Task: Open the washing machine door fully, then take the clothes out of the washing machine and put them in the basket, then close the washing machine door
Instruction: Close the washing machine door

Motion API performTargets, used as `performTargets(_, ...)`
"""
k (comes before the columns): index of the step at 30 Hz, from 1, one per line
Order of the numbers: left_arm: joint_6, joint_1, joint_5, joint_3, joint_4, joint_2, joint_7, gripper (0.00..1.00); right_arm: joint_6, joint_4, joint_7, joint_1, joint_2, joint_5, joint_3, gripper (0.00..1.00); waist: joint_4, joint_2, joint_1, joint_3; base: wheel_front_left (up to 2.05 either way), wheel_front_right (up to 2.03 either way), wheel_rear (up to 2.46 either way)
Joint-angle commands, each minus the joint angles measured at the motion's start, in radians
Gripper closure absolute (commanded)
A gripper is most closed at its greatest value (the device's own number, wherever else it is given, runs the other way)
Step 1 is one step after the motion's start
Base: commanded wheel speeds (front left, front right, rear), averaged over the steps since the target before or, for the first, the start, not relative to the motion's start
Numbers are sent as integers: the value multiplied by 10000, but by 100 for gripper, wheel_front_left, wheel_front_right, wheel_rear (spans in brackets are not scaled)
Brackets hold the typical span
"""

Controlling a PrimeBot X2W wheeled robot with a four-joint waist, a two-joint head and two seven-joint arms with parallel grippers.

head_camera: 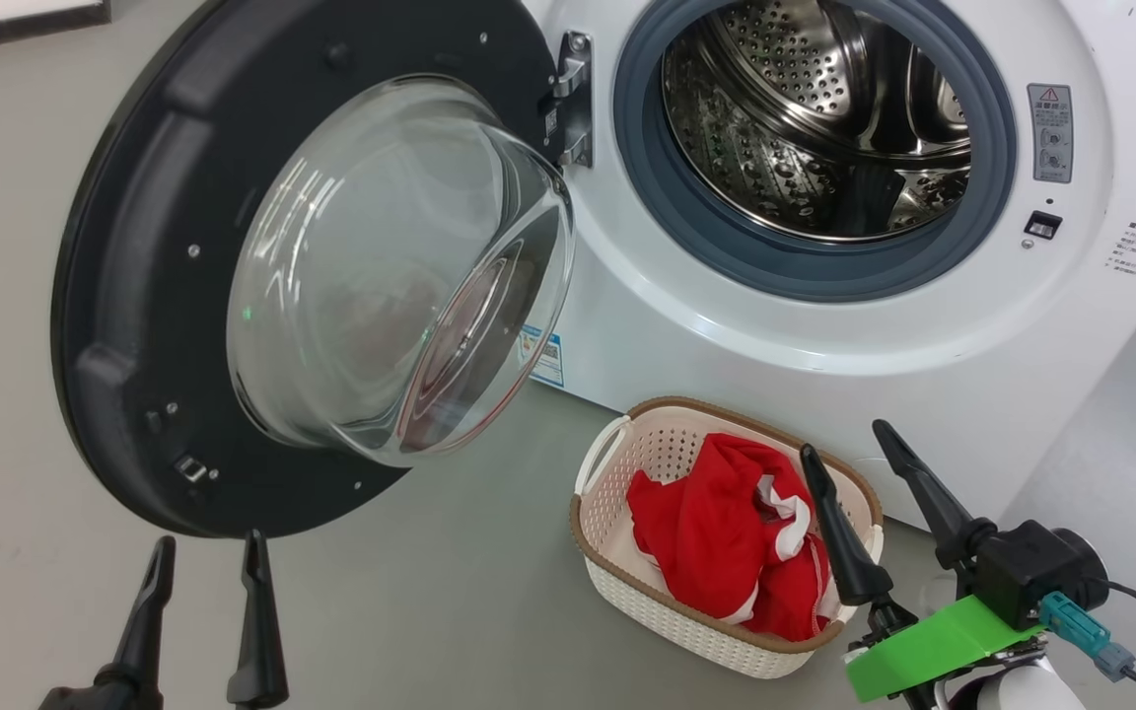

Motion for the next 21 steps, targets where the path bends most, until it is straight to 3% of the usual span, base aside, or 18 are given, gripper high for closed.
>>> performTargets(1,63,-228,-41,377,-314,118,-49,0,35,-210,-61,-395,-60,67,308,0,-7,-1,0,-3,0,0,0)
performTargets(6,129,-214,-20,348,-251,125,-69,0,35,-179,-61,-419,-104,103,330,0,-27,-1,0,-18,0,0,0)
performTargets(7,146,-212,-14,337,-227,123,-58,6,35,-181,-61,-422,-108,109,325,0,-30,-1,0,-22,0,0,0)
performTargets(9,191,-213,33,319,-197,135,-57,100,35,-169,-61,-421,-120,118,320,0,-37,-1,0,-36,0,0,0)
performTargets(21,655,-1089,570,503,-562,353,-519,100,35,-124,-61,-392,-127,117,305,0,-70,-1,0,-17,0,0,0)
